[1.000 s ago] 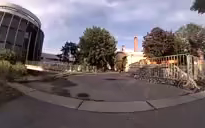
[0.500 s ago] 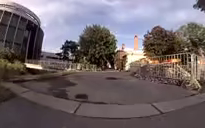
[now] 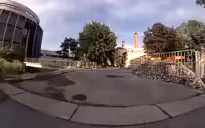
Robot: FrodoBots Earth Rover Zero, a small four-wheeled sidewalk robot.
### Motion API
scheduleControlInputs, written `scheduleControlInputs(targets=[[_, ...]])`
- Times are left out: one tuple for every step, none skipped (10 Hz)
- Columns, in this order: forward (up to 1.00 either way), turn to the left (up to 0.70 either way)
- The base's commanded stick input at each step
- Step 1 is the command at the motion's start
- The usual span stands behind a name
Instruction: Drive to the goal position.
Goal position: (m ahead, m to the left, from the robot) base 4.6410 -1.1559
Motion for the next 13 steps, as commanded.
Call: scheduleControlInputs(targets=[[0.45,0.0],[0.45,0.0],[0.45,0.0],[0.45,0.0],[0.45,0.0],[0.45,0.0],[0.45,0.0],[0.45,0.0],[0.45,0.0],[0.45,0.0],[0.45,0.0],[0.45,0.0],[0.45,0.0]])
